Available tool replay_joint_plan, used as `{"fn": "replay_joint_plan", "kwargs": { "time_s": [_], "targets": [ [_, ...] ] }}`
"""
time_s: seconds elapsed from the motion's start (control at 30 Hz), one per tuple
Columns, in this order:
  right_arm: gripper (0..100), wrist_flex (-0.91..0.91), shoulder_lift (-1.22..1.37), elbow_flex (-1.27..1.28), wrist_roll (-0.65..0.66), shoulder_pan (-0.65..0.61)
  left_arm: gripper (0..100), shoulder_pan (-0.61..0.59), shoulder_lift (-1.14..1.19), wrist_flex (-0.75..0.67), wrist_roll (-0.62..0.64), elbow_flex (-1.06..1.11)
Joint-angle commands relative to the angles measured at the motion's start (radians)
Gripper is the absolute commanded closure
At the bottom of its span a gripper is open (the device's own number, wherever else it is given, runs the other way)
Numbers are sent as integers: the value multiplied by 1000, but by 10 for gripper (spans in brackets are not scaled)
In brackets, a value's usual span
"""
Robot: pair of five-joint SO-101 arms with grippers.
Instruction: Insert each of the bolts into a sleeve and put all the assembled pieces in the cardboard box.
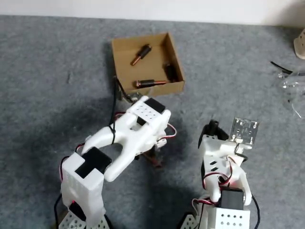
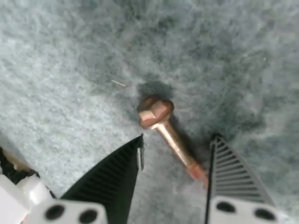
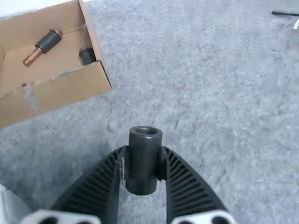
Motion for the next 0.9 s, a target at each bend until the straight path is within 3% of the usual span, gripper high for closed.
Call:
{"fn": "replay_joint_plan", "kwargs": {
  "time_s": [0.0, 0.13, 0.27, 0.53, 0.87],
  "targets": [
    [995, -38, -12, -12, -2, -13, 831, -21, 28, 2, 6, -19],
    [995, -38, -12, -12, -2, -13, 993, -22, 25, 2, 5, -21],
    [995, -38, -12, -12, -2, -13, 996, -28, 25, 23, 3, -58],
    [995, -64, -12, 5, -2, -13, 994, -30, 25, 324, -8, -344],
    [995, -64, -12, 7, -2, -13, 994, -102, 24, 334, -376, -527]
  ]
}}
